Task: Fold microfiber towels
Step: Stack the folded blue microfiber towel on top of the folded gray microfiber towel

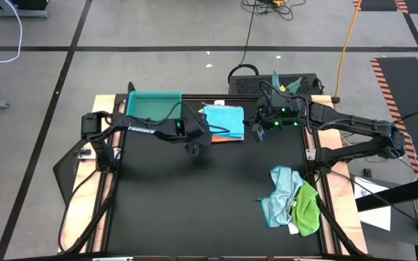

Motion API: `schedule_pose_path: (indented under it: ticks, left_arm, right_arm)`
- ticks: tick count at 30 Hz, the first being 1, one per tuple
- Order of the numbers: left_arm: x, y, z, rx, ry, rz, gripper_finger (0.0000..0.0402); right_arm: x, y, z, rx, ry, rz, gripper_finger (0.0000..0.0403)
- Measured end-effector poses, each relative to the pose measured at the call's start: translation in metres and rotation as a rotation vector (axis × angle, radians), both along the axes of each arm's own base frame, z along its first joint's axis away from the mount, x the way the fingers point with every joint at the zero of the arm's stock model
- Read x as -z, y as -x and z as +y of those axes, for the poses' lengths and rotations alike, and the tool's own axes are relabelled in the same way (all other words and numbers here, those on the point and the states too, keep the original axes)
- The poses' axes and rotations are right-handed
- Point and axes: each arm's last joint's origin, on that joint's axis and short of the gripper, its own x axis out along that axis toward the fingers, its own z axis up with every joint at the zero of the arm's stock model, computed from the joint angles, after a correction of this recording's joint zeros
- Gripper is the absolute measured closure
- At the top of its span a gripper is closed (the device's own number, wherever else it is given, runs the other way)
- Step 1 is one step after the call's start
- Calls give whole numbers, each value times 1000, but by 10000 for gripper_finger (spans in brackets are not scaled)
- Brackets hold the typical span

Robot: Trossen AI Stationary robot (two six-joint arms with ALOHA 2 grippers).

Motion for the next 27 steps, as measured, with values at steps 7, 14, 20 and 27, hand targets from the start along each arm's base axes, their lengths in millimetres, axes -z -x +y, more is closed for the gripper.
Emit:
schedule_pose_path:
  ticks: [7,14,20,27]
  left_arm:
    - [2,3,12,16,-21,25,282]
    - [-1,1,15,62,-94,30,282]
    - [-4,-2,7,61,-127,22,282]
    - [-5,-5,-9,110,-135,17,282]
  right_arm:
    - [0,0,0,0,1,-2,403]
    - [-2,-1,0,0,7,-20,403]
    - [-3,-2,-1,0,10,-32,403]
    - [-3,-2,-1,2,10,-38,403]
